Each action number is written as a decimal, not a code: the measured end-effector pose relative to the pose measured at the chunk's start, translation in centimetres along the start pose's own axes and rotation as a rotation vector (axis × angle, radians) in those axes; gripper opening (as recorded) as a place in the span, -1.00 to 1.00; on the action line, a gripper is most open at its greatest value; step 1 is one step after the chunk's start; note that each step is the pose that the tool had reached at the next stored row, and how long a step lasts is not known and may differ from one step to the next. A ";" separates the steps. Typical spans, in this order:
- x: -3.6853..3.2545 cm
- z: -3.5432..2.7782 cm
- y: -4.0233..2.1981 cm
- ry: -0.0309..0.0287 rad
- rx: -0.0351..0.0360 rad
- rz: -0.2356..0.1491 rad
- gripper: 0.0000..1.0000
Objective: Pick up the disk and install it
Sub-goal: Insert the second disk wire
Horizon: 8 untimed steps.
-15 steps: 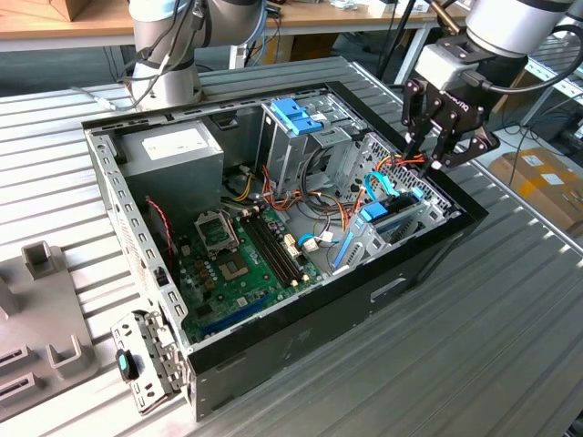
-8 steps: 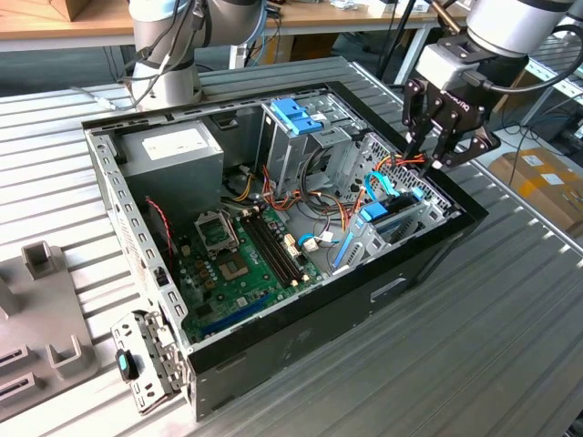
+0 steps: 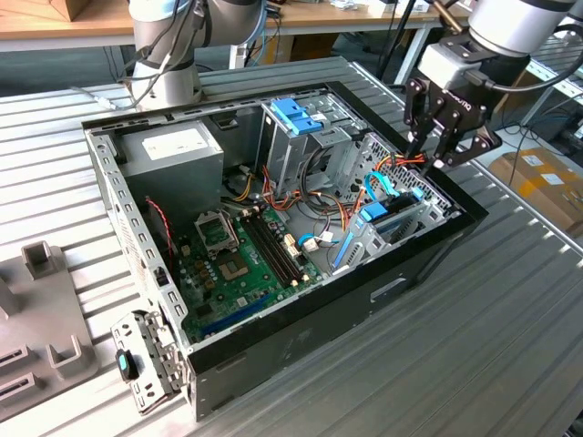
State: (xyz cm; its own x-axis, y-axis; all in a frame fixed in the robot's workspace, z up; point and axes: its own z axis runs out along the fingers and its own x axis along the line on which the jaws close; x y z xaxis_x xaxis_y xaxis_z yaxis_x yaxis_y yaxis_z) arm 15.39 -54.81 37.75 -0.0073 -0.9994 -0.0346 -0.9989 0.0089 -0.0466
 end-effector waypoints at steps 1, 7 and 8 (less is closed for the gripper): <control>0.00 0.00 -0.05 0.0000 0.0000 0.000 -0.17; -0.05 0.03 -0.62 0.0000 0.0000 0.000 -0.17; -0.06 0.03 -0.71 0.0000 0.0000 0.000 -0.17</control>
State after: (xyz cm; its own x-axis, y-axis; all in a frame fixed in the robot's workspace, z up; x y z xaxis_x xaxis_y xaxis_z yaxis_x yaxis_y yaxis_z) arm 16.10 -54.76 37.75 -0.0072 -0.9994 -0.0346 -0.9989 0.0088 -0.0466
